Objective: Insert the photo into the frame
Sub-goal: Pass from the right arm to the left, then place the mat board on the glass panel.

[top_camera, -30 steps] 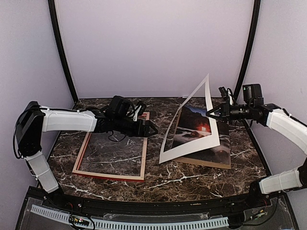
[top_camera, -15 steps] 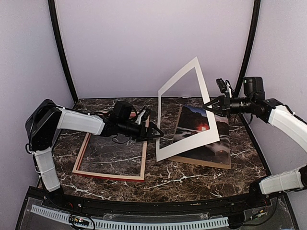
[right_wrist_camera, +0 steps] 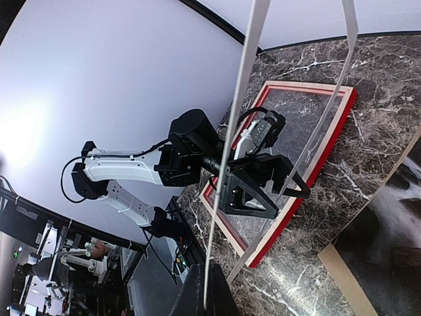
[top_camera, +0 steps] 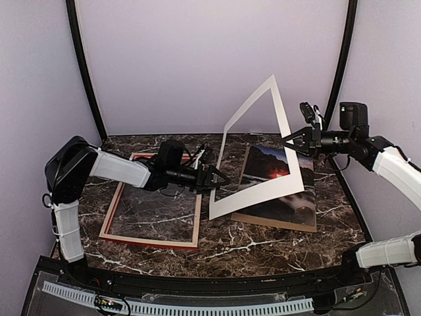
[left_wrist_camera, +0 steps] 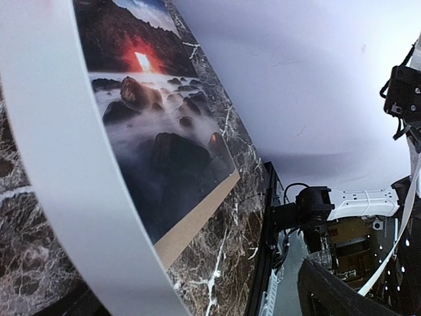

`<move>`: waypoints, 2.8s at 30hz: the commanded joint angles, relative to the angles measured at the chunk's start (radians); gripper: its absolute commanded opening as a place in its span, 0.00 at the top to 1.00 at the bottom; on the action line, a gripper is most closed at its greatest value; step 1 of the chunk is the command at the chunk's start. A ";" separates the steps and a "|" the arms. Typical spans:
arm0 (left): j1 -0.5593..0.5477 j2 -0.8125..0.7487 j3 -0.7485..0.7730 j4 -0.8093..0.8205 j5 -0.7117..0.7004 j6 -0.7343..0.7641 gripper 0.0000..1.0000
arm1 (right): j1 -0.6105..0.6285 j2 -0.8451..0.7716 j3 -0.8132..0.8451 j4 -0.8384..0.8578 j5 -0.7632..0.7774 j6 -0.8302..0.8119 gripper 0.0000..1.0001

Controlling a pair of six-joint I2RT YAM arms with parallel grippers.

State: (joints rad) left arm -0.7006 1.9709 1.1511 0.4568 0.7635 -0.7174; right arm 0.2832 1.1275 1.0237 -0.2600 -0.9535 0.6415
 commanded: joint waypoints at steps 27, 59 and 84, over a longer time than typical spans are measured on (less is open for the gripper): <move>0.103 -0.103 -0.101 0.231 0.098 -0.091 0.51 | -0.019 0.050 -0.055 -0.124 0.154 -0.147 1.00; 0.149 -0.302 -0.056 -0.403 -0.003 0.106 1.00 | -0.004 0.105 -0.261 -0.006 0.205 -0.117 0.61; 0.459 -0.543 0.066 -1.406 -0.565 0.609 1.00 | -0.003 0.210 -0.302 -0.029 0.356 -0.187 0.36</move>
State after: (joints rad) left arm -0.2749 1.4612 1.1763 -0.7914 0.3496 -0.1925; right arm 0.2752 1.3136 0.7193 -0.3309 -0.6052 0.4782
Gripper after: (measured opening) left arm 0.007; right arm 0.636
